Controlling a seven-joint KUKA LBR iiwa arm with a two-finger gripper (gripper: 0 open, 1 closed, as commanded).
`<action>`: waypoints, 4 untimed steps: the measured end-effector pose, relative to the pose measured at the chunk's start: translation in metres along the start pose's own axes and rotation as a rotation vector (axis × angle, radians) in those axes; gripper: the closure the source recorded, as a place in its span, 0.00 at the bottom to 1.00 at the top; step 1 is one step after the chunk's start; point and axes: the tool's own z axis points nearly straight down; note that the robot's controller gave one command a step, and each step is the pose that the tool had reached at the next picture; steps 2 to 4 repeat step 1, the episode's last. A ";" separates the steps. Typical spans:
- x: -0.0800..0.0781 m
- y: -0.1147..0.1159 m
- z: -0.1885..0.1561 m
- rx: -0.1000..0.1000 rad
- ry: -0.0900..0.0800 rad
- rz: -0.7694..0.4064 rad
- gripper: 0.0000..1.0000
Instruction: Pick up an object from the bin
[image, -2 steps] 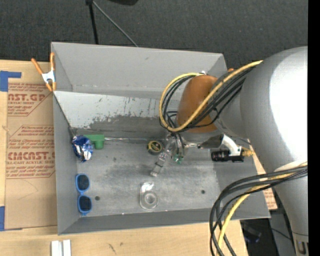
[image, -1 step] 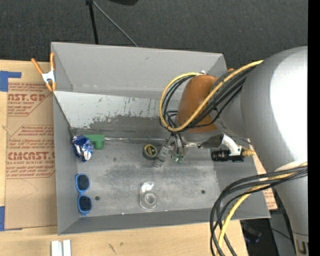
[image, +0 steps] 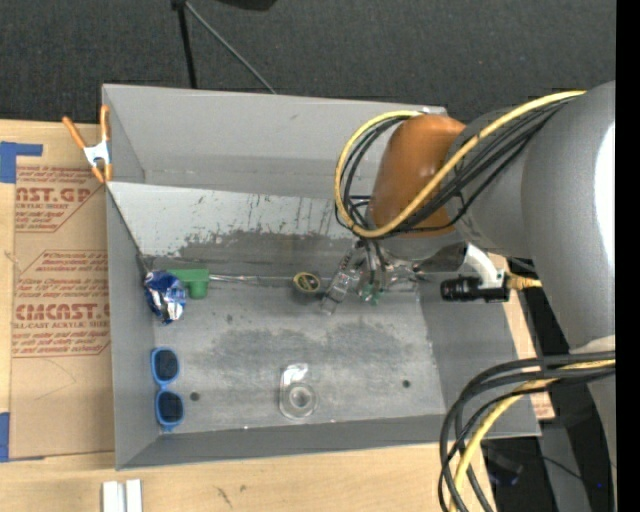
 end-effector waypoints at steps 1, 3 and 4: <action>0.000 0.000 -0.004 0.004 0.004 -0.001 1.00; 0.000 0.000 -0.004 0.004 0.004 -0.001 1.00; 0.000 0.000 -0.004 0.004 0.004 -0.001 1.00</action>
Offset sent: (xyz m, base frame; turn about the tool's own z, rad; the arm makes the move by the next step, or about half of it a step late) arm -0.0003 0.0000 0.0047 0.0000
